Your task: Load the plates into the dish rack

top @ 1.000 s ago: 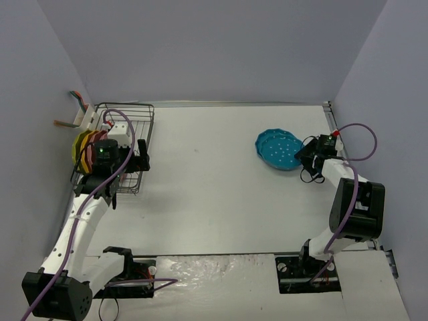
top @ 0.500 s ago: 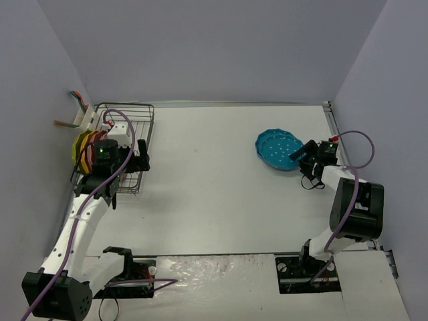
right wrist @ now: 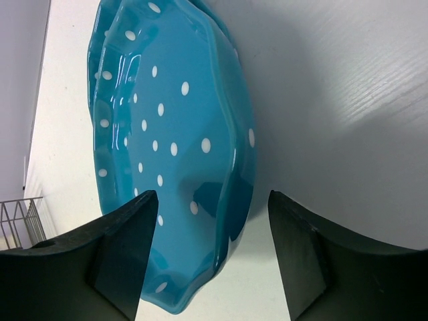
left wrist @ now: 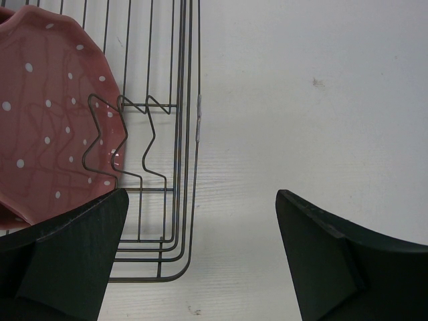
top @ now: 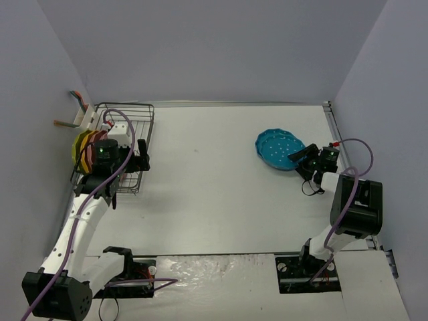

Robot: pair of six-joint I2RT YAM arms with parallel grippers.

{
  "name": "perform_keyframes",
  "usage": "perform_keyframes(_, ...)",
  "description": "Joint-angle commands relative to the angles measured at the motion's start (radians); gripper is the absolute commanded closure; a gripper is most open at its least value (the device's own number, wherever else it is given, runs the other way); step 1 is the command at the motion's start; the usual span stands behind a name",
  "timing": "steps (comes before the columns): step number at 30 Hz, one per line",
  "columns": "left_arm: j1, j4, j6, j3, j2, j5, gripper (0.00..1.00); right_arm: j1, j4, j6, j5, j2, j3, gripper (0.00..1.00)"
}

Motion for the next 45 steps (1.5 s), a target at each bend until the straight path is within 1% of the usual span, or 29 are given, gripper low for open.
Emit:
perform_keyframes(1,-0.006,0.057,0.011,0.038,-0.004,-0.001,0.1,-0.016,0.136,0.034,-0.04,-0.005,-0.013,0.43)
perform_keyframes(8,-0.006,0.058,0.011,0.036,0.0,-0.002,0.1,-0.031,0.184,0.068,-0.063,-0.002,-0.037,0.57)
perform_keyframes(10,-0.006,0.059,0.011,0.036,-0.001,-0.004,0.1,-0.032,0.188,0.072,-0.062,-0.008,-0.041,0.64)
perform_keyframes(12,-0.006,0.06,0.012,0.036,0.001,-0.003,0.1,-0.038,0.188,0.072,-0.064,-0.008,-0.041,0.67)
perform_keyframes(17,-0.006,0.06,0.011,0.035,0.002,-0.003,0.11,-0.043,0.195,0.084,-0.077,-0.025,-0.045,0.86)
perform_keyframes(23,-0.008,0.071,-0.034,0.042,-0.011,0.02,0.1,-0.045,0.201,0.118,-0.109,-0.08,-0.036,0.98)
perform_keyframes(27,-0.023,0.073,-0.114,0.058,-0.026,0.056,0.1,-0.045,0.22,0.15,-0.14,-0.126,-0.021,1.0)
perform_keyframes(34,-0.112,0.054,-0.204,0.11,-0.033,0.062,0.1,-0.043,0.295,0.202,-0.207,-0.206,-0.012,1.0)
perform_keyframes(38,-0.167,0.116,-0.324,0.126,-0.026,0.097,0.1,-0.038,0.361,0.263,-0.287,-0.244,-0.003,1.0)
perform_keyframes(42,-0.22,0.197,-0.44,0.13,0.017,0.14,0.09,0.007,0.439,0.309,-0.352,-0.257,0.01,1.0)
perform_keyframes(45,-0.278,0.249,-0.54,0.147,0.067,0.158,0.09,0.092,0.495,0.334,-0.389,-0.247,0.022,1.0)
